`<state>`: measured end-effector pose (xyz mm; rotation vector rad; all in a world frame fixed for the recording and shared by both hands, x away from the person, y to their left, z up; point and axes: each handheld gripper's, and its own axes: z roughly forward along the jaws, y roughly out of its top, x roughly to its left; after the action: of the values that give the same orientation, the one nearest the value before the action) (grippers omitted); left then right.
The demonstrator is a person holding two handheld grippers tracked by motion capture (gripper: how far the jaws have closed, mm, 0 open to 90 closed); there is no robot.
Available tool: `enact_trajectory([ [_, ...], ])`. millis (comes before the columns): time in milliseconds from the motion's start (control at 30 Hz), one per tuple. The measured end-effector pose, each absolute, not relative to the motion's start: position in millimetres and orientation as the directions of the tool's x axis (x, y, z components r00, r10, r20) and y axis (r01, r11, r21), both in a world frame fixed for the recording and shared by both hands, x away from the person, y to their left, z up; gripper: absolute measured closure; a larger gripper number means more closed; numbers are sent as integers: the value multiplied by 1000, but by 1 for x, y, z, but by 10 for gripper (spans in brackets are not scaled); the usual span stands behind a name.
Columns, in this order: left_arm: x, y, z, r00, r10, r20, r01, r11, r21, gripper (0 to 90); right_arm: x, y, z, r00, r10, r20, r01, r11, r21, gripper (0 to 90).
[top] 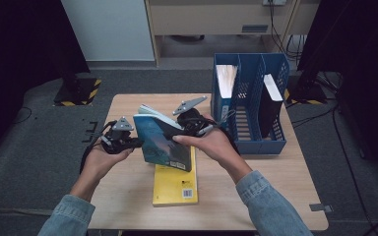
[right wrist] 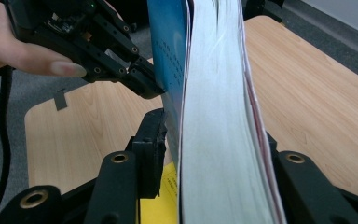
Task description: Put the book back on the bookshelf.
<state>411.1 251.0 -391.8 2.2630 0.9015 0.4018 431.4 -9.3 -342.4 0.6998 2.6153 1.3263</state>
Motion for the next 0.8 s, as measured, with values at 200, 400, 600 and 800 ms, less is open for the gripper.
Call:
enact_trajectory([
  [200,410,252,-393,716,697,35,493,-540,682,817,431,-7,-344,-887,454,78,334,516,789,652],
  [400,409,252,-394,714,699,38,490,-537,686,816,432,-7,-344,-877,474,75,342,508,791,695],
  [600,408,252,-394,712,701,41,489,-536,688,816,433,-7,-345,-881,469,69,334,512,791,701],
  [800,408,255,-397,702,712,24,487,-505,712,786,431,-6,-344,-878,473,68,339,516,787,724],
])
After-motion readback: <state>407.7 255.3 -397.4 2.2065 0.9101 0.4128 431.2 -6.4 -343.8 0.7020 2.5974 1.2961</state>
